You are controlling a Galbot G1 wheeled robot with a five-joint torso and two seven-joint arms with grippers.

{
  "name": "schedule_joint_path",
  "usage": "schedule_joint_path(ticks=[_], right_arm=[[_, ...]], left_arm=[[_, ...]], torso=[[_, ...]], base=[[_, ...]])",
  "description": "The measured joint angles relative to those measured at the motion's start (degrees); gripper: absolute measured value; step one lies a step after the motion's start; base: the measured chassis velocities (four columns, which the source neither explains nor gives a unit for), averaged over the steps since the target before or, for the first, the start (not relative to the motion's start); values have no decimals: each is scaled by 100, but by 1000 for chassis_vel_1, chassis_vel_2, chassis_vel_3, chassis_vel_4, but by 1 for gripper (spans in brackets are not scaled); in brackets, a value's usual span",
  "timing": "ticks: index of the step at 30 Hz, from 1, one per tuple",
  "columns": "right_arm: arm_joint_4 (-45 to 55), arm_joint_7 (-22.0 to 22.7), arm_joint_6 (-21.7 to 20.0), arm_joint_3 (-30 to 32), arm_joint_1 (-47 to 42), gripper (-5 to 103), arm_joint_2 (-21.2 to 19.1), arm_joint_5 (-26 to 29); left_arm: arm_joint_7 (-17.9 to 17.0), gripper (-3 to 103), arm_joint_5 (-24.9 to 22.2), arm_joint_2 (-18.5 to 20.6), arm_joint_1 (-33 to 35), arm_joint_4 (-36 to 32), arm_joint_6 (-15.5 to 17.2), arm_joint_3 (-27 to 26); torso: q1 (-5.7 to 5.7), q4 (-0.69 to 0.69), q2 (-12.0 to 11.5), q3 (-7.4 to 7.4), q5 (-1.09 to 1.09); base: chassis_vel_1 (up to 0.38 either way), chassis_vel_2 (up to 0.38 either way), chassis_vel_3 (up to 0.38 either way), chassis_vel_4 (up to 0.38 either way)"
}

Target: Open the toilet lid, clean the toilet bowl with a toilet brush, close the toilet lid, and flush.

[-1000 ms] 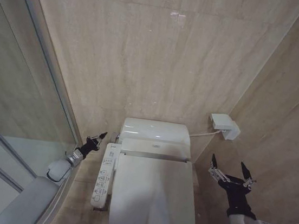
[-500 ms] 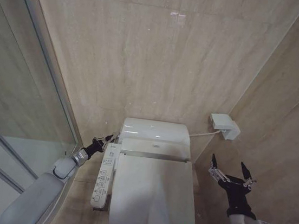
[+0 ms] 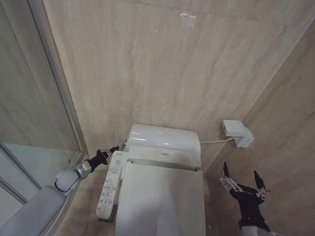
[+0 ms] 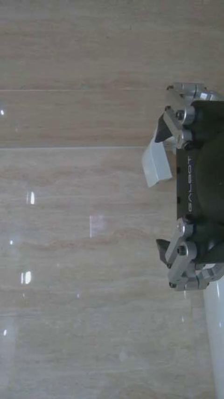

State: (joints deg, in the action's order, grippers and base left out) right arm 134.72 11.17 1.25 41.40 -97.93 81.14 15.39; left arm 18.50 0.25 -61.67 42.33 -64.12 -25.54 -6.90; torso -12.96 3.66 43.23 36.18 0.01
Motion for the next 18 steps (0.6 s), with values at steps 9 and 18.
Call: schedule_joint_path(ticks=[9, 18], right_arm=[[0, 0, 0, 0, 0, 100, 0, 0], [0, 0, 0, 0, 0, 100, 0, 0]], left_arm=[[75, 0, -82, -114, -177, 259, -30, 97], [100, 0, -100, -168, -194, 355, -33, 62]], torso=[[0, -1, 0, -1, 2], [0, 2, 0, 0, 0]], base=[[0, 0, 0, 0], [0, 0, 0, 0]])
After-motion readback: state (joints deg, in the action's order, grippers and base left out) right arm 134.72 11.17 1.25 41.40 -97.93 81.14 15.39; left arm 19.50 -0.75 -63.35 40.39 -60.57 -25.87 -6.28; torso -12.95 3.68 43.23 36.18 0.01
